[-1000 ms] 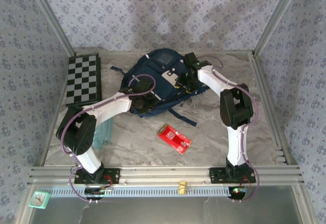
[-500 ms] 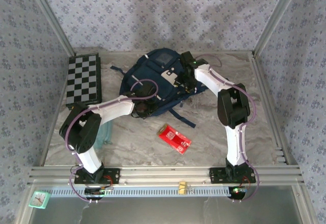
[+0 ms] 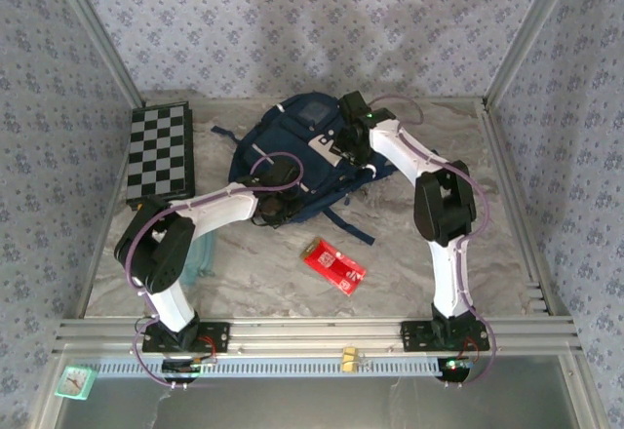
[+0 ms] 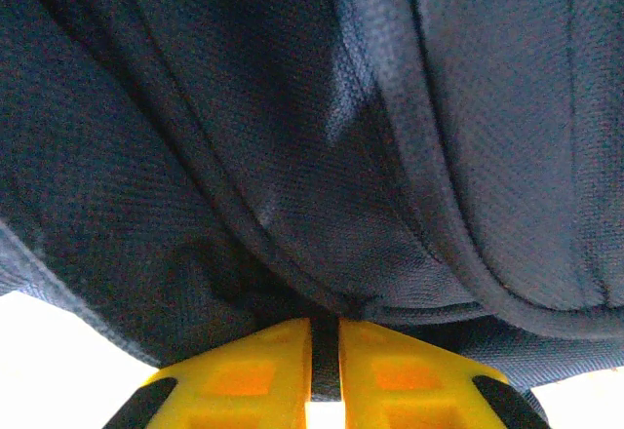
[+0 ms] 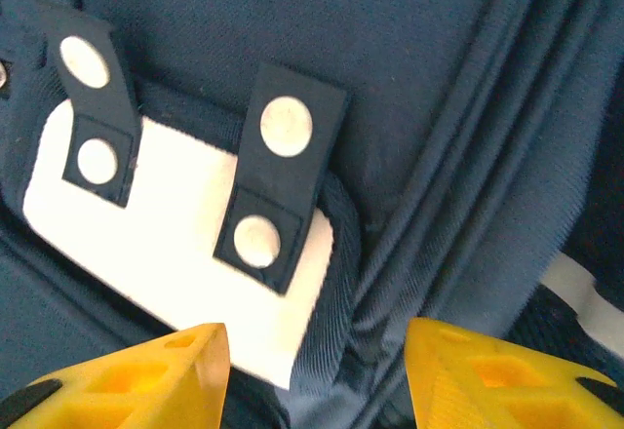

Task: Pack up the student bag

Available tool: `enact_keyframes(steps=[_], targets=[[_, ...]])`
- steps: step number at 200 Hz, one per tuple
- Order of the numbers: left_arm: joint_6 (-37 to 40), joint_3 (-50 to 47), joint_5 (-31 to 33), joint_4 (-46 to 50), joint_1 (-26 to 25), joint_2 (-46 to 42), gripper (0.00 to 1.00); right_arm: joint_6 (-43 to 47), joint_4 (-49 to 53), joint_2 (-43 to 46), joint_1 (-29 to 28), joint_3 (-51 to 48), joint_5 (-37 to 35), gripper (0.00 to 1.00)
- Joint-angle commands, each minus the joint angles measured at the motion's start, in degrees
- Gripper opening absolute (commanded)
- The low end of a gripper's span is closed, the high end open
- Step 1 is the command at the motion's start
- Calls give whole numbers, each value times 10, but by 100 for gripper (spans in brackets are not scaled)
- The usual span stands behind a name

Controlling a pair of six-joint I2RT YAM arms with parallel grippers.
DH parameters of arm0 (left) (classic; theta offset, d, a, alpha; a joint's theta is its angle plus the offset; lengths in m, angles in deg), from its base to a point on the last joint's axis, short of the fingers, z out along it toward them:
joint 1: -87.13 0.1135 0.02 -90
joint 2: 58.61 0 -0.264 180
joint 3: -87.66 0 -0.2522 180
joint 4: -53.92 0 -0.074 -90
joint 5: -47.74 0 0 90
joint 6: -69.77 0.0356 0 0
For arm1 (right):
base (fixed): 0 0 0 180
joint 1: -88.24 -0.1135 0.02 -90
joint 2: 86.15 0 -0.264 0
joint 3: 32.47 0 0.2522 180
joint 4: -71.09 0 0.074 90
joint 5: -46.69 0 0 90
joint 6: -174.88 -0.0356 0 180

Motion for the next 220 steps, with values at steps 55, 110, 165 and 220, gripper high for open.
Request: enact_keyframes(steps=[55, 110, 165, 220], targets=[[10, -5, 2, 46, -9, 15, 16, -4, -18, -51, 10, 18, 20, 42], [23, -10, 16, 50, -10, 21, 16, 16, -111, 24, 31, -18, 81, 0], [47, 25, 46, 63, -9, 53, 16, -65, -242, 164, 73, -145, 157, 0], [93, 66, 94, 34, 14, 65, 35, -164, -342, 268, 94, -265, 170, 0]])
